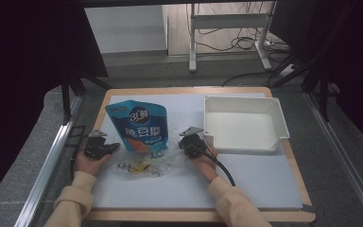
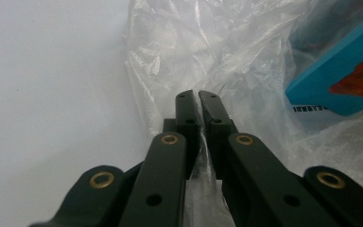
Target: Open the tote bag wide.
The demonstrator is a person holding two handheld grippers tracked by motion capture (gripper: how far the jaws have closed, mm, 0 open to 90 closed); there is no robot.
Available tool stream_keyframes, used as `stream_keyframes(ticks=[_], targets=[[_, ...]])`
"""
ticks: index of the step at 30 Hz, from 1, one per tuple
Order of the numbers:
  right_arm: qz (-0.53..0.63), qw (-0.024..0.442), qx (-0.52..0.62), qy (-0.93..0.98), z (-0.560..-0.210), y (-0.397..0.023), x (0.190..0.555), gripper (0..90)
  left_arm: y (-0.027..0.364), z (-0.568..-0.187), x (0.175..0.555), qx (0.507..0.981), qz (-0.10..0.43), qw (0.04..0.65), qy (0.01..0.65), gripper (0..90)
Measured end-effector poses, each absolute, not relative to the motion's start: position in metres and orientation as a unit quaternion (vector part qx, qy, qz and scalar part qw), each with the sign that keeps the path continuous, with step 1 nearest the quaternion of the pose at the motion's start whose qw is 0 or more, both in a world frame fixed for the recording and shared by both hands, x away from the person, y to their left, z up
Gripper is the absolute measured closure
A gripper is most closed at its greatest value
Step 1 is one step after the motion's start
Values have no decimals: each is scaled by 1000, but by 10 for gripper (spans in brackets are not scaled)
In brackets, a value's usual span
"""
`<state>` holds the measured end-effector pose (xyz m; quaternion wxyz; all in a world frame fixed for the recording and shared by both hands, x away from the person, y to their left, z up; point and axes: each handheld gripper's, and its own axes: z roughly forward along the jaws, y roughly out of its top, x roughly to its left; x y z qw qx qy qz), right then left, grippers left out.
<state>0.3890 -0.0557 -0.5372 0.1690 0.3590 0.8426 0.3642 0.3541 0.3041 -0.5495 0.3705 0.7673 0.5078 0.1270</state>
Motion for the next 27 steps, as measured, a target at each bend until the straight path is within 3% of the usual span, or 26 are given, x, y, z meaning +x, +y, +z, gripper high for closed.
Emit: stream_keyframes(ticks=[5,9,14,17,23,27], targets=[[375,164,359,839,-537,-58,388,791,304,-549,354,768,128,371,506,884],[386,166,354,836,-532,-59,384,673,304,-548,353,766,128,374,506,883],[420,177,350,819,-512,-62,375,512,304,-547,353,765,128,377,506,883],[447,189,348,802,-494,-68,369,461,304,-546,353,765,128,377,505,883],[489,200,335,780,-456,-80,357,467,304,-545,353,764,131,379,506,882],[520,195,306,773,-426,-80,340,521,304,-545,352,765,130,377,505,882]])
